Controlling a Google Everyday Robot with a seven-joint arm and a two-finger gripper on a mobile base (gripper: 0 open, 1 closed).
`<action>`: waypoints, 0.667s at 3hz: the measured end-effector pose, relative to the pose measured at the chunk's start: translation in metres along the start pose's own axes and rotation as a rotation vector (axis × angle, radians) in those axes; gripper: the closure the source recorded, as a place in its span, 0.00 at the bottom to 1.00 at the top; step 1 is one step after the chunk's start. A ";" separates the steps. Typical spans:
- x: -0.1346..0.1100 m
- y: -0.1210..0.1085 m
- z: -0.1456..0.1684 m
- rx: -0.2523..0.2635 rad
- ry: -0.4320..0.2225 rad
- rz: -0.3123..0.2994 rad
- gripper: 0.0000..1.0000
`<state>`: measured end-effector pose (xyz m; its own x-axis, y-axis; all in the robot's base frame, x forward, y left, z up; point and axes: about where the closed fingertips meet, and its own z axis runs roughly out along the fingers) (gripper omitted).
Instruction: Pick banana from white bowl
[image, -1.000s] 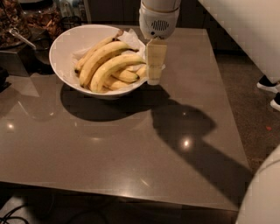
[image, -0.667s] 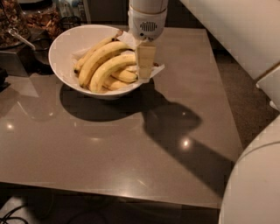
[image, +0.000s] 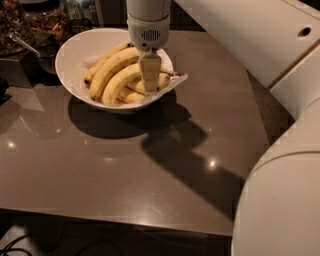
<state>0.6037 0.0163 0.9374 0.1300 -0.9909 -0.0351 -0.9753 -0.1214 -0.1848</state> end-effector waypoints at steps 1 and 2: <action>-0.010 -0.005 0.001 0.005 0.014 -0.031 0.33; -0.014 -0.012 0.003 0.014 0.025 -0.051 0.33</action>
Offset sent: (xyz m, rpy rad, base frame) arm -0.0050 0.0010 0.0010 -0.1202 0.0569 0.0549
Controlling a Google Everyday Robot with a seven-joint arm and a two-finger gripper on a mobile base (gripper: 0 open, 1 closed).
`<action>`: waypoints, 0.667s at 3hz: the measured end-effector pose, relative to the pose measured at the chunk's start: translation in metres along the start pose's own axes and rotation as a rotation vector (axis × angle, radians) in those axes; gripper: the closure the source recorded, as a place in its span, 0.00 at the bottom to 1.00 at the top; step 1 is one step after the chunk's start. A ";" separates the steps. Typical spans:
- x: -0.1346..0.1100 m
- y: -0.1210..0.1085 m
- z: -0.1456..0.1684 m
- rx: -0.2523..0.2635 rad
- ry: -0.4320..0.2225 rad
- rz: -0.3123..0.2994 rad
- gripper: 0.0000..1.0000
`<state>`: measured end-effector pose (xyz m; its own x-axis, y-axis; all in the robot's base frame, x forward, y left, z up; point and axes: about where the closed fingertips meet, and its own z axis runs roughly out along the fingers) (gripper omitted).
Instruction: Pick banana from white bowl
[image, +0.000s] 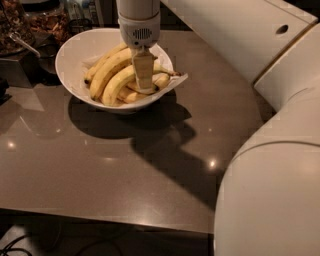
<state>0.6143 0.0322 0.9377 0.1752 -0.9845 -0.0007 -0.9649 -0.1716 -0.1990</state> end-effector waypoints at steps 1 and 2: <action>-0.001 -0.006 0.006 -0.004 0.019 -0.019 0.34; -0.005 -0.008 0.017 -0.019 0.033 -0.046 0.34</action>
Offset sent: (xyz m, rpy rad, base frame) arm -0.0095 -0.0090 -0.0269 -0.1463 0.1170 0.0528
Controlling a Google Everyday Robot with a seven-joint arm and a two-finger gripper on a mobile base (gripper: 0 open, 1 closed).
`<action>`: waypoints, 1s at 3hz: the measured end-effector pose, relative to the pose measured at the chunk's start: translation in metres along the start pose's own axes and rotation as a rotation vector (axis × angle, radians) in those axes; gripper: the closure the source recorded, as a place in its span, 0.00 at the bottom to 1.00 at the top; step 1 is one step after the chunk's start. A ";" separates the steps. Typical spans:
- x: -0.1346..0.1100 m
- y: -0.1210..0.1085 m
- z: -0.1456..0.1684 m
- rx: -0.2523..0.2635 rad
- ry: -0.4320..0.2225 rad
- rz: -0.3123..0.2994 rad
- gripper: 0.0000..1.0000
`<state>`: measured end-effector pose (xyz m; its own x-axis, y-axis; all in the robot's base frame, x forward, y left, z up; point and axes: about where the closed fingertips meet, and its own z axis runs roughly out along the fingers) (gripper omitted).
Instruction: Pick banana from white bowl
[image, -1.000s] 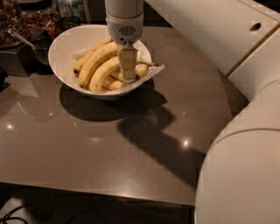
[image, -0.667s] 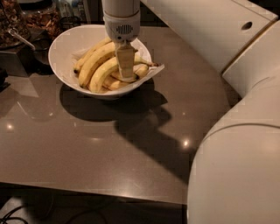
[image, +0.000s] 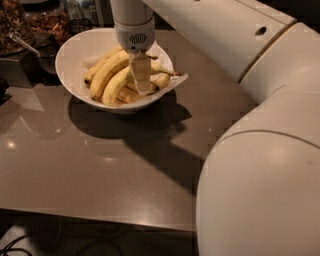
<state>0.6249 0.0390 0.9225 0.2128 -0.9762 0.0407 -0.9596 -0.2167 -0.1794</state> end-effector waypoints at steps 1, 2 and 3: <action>0.001 0.001 0.014 -0.025 0.000 -0.009 0.38; -0.004 -0.007 0.015 0.006 -0.016 -0.009 0.57; -0.007 -0.012 0.016 0.024 -0.026 -0.009 0.79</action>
Offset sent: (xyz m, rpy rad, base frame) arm 0.0015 -0.0008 -0.0117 -0.0056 0.0205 0.0066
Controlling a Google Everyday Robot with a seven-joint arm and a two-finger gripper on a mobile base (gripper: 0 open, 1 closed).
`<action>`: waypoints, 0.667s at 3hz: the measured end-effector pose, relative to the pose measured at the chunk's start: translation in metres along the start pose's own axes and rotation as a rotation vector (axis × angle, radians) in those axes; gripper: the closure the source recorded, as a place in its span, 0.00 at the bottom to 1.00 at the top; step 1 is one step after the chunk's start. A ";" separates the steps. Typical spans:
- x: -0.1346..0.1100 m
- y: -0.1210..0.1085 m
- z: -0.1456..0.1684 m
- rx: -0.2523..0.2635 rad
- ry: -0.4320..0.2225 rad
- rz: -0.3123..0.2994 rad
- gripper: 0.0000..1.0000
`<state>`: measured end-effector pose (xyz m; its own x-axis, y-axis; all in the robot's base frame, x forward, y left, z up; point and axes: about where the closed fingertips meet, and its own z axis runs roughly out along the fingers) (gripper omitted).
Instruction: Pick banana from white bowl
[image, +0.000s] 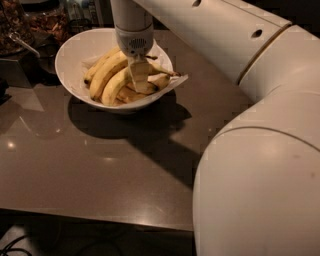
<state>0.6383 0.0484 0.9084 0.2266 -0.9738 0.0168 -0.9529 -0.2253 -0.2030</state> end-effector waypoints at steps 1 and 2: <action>-0.002 -0.004 0.001 0.013 -0.007 0.000 1.00; 0.002 -0.001 -0.006 0.023 -0.026 0.010 1.00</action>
Offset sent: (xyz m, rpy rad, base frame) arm -0.0132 -0.0151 0.0160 0.0392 0.0028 -0.0157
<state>0.6381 0.0465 0.9140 0.2229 -0.9748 -0.0106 -0.9503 -0.2148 -0.2255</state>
